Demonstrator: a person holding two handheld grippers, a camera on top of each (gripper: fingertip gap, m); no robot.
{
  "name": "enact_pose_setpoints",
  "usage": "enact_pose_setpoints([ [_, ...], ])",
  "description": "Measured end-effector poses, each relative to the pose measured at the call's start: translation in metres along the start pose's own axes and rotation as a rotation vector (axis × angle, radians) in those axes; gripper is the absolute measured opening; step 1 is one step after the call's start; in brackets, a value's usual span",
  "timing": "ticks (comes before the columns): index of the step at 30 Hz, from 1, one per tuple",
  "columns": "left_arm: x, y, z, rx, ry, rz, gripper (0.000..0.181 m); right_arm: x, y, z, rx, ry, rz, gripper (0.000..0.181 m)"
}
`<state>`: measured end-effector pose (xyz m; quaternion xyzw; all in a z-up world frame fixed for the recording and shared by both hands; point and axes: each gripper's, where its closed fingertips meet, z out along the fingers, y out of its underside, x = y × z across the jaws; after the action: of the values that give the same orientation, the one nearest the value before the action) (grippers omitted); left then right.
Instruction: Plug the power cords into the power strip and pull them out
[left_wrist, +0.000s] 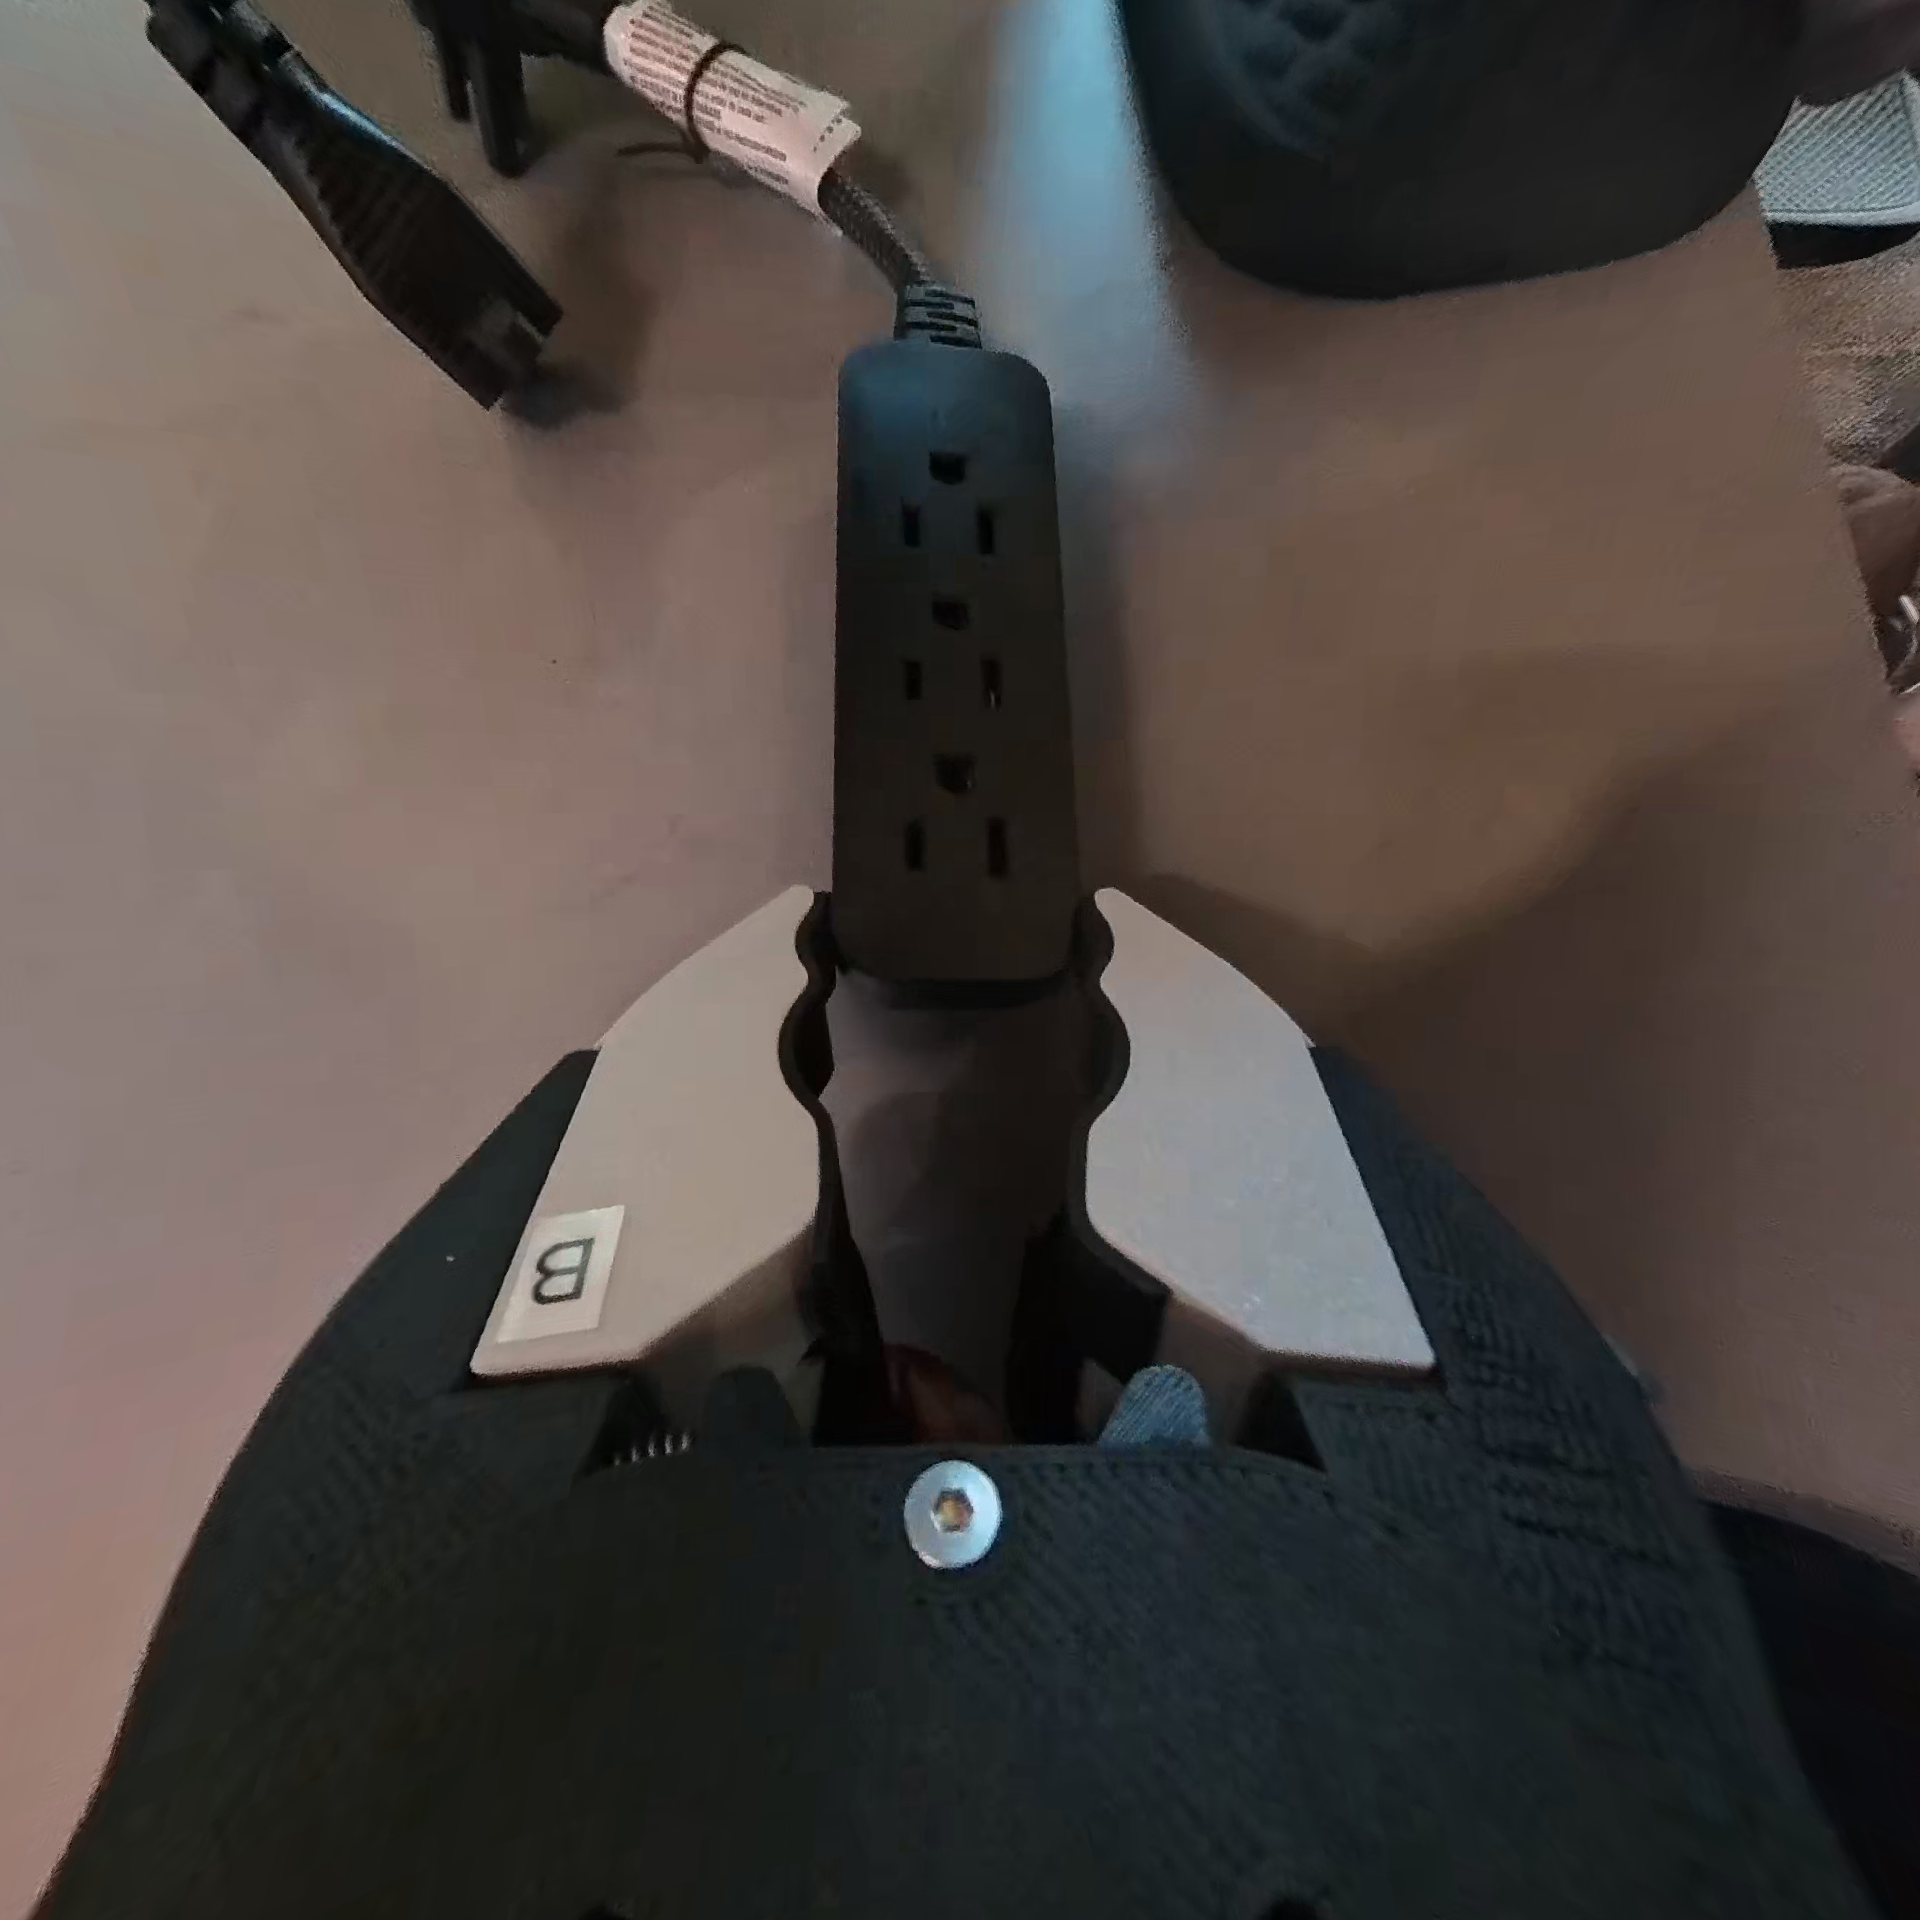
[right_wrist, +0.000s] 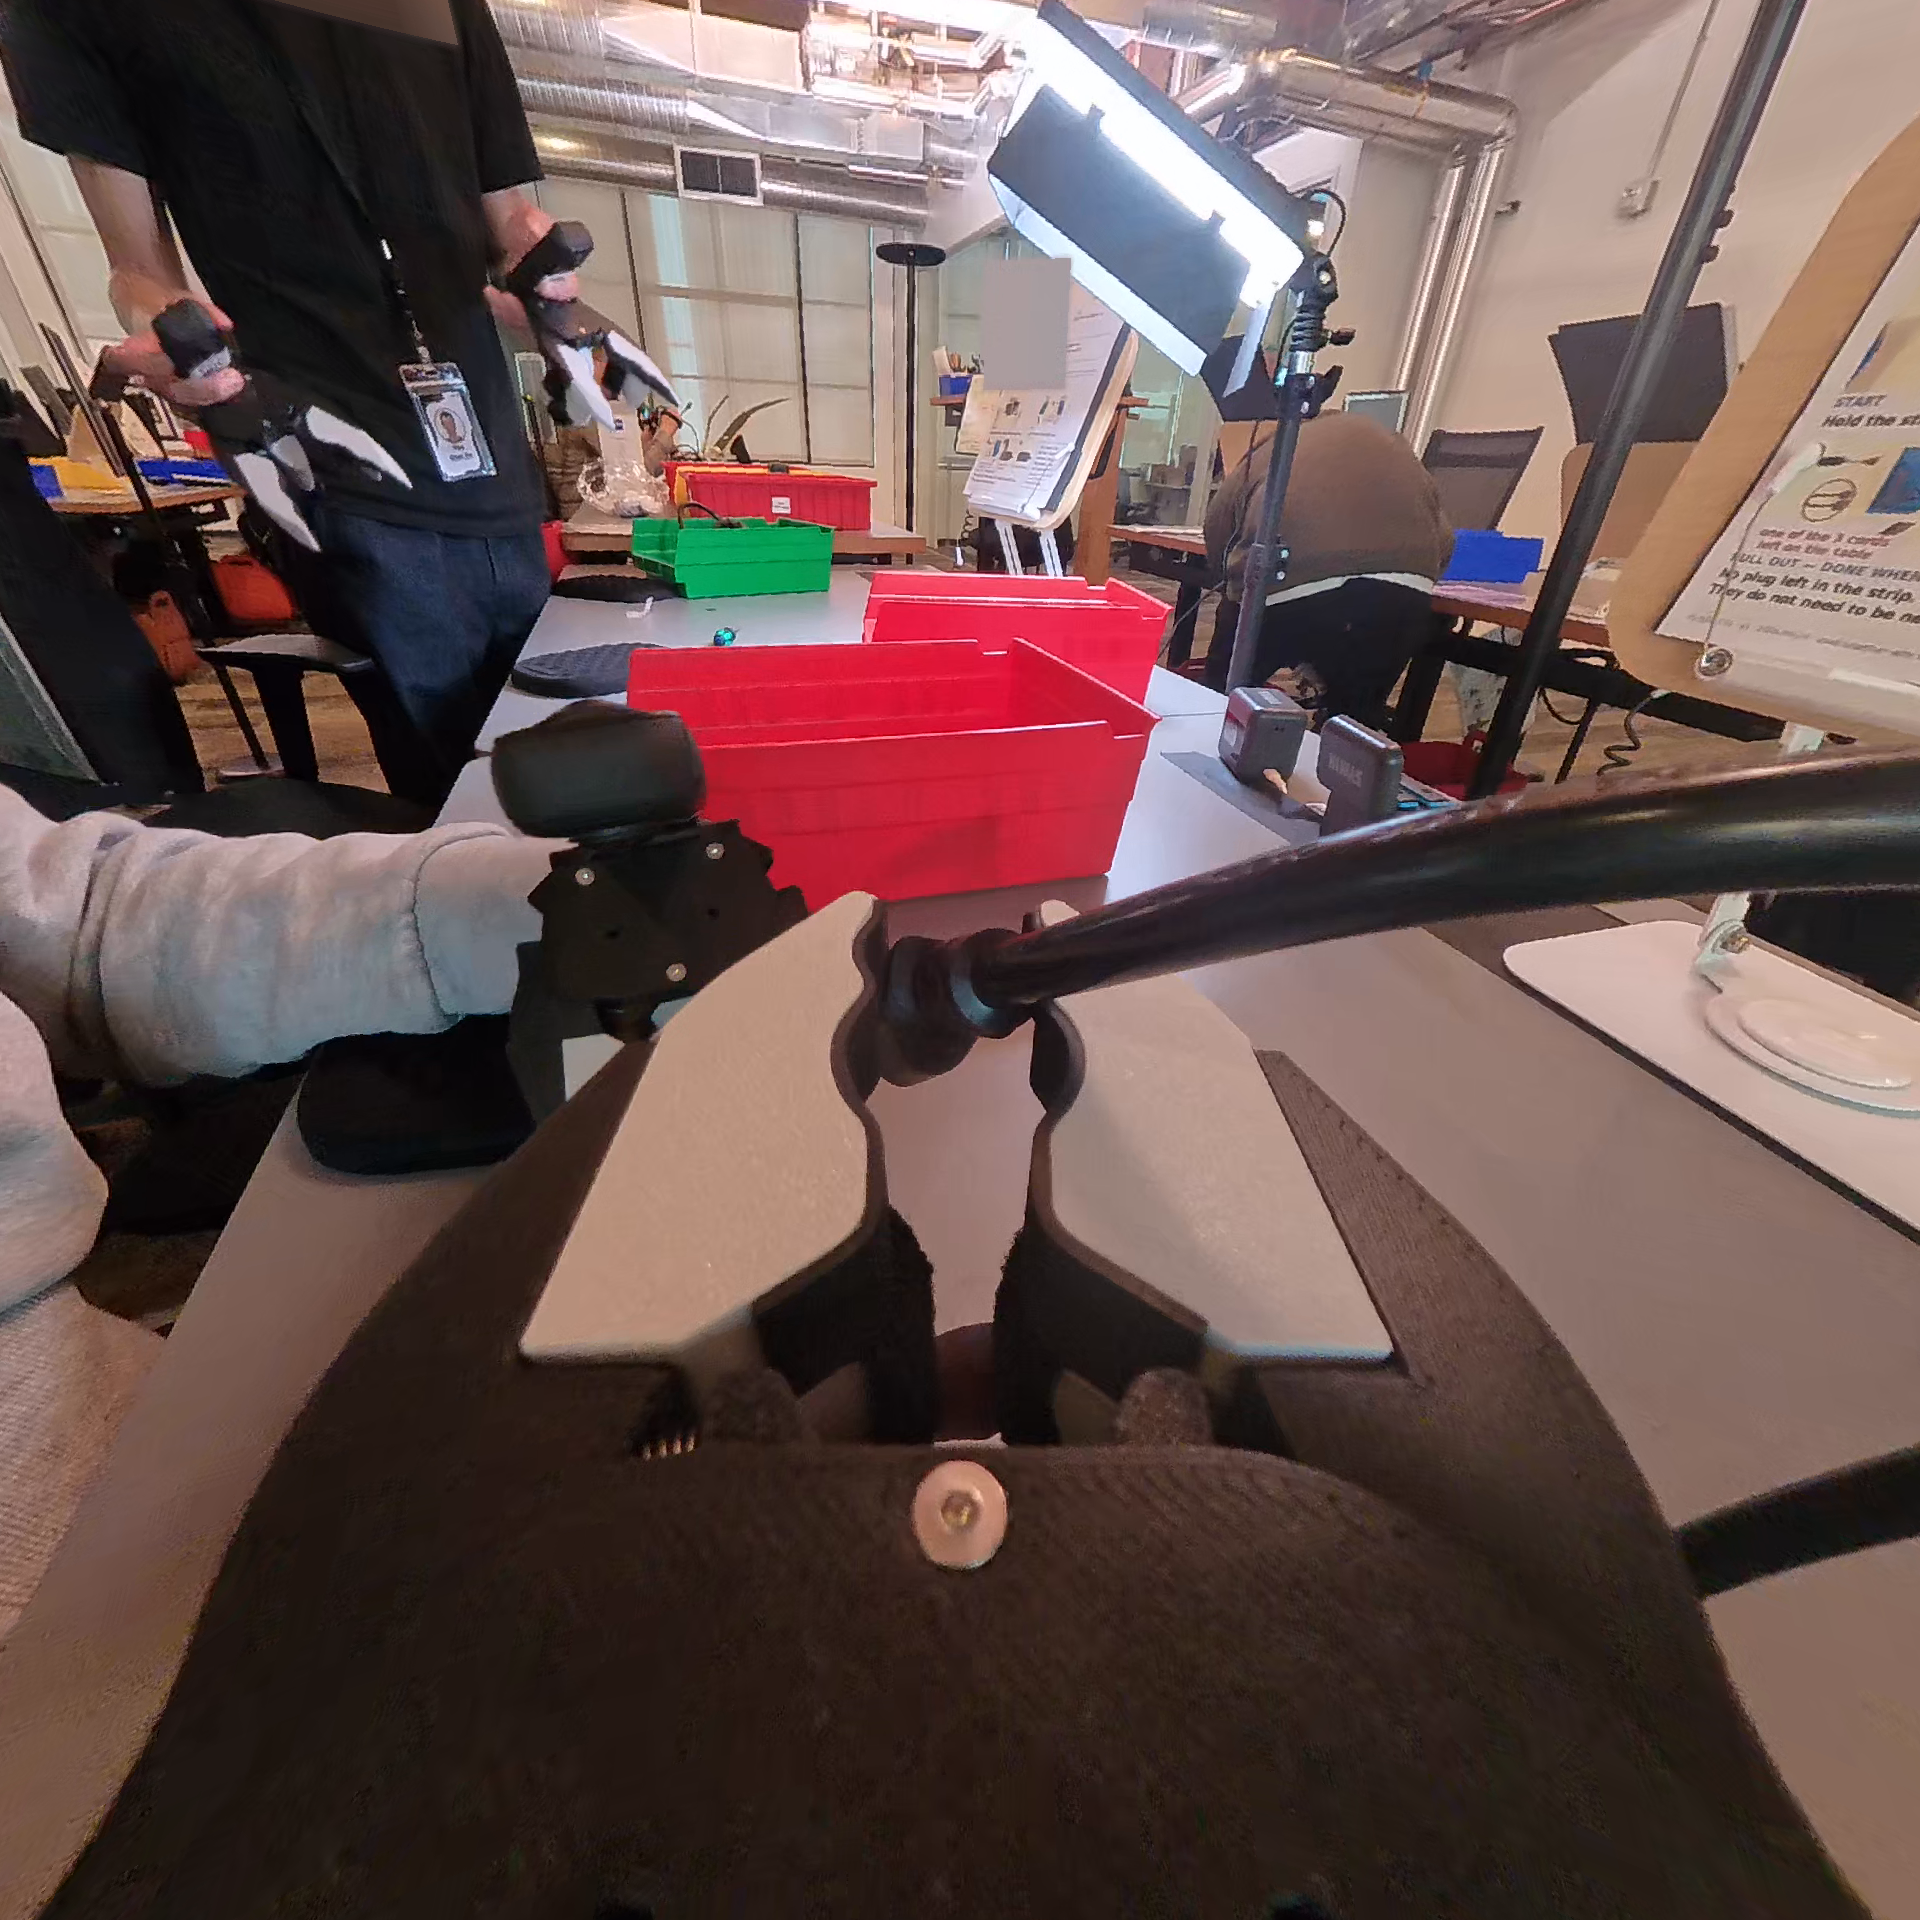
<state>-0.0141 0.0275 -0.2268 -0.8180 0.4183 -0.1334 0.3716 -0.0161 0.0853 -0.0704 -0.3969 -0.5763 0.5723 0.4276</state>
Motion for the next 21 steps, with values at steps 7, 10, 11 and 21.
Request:
enact_pose_setpoints([
  [7,-0.003,0.007,-0.006,0.006,0.034,-0.047,0.045,-0.001,0.004,0.002,-0.046,0.017,-0.048,0.025],
  [10,-0.003,0.008,-0.006,-0.002,0.027,-0.056,0.045,-0.001,0.008,0.005,-0.066,0.021,-0.05,0.025],
  [11,-0.004,0.008,-0.005,-0.004,0.02,-0.058,0.045,0.001,0.01,0.006,-0.074,0.027,-0.05,0.025],
  [21,-0.008,0.008,-0.004,-0.001,0.001,-0.097,0.045,0.001,0.014,0.007,-0.091,0.032,-0.066,0.025],
])
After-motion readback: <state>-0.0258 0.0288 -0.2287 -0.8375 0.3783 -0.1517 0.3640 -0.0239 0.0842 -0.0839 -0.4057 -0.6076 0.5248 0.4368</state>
